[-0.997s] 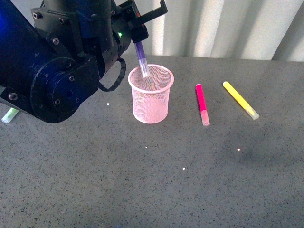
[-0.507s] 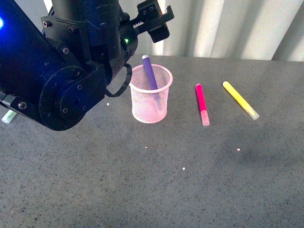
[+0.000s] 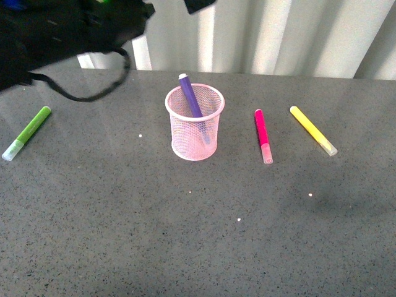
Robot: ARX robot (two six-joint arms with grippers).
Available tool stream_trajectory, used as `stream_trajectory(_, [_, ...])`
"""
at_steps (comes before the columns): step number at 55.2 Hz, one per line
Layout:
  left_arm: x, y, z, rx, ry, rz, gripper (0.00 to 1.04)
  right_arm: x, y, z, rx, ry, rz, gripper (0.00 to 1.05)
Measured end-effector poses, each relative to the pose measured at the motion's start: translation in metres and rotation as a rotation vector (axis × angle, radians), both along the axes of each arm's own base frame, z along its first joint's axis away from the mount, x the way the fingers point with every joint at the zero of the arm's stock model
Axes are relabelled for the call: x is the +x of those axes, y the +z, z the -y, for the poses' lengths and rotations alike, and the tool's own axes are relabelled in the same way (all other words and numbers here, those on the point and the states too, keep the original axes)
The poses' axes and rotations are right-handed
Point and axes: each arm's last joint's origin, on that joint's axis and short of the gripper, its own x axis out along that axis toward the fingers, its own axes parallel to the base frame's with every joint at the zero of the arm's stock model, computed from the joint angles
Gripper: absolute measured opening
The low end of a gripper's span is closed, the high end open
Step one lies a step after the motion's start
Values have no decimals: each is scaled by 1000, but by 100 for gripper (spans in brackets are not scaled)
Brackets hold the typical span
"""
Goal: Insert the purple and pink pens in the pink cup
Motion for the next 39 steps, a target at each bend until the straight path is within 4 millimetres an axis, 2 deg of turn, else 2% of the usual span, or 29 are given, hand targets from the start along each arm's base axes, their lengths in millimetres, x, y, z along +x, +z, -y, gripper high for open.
stream_trajectory(7, [-43,21,-61,-1,-17,9,98,0,0,0,0,0,0,98])
stream_trajectory(13, [-69,27,-101,20,36,4,98,0,0,0,0,0,0,98])
stream_trajectory(26, [-113,17,-160,17,172,-19,98,0,0,0,0,0,0,98])
stream_trajectory(28, [-119,14,-167,25,212,-25,97,0,0,0,0,0,0,98])
stream_trajectory(30, [-126,10,-170,115,342,34,89,0,0,0,0,0,0,98])
stream_trajectory(33, [-136,6,-170,242,449,69,78,0,0,0,0,0,0,98])
stream_trajectory(37, [-145,4,-164,317,473,90,67,0,0,0,0,0,0,98])
stream_trajectory(39, [-152,4,-159,357,469,104,58,0,0,0,0,0,0,98])
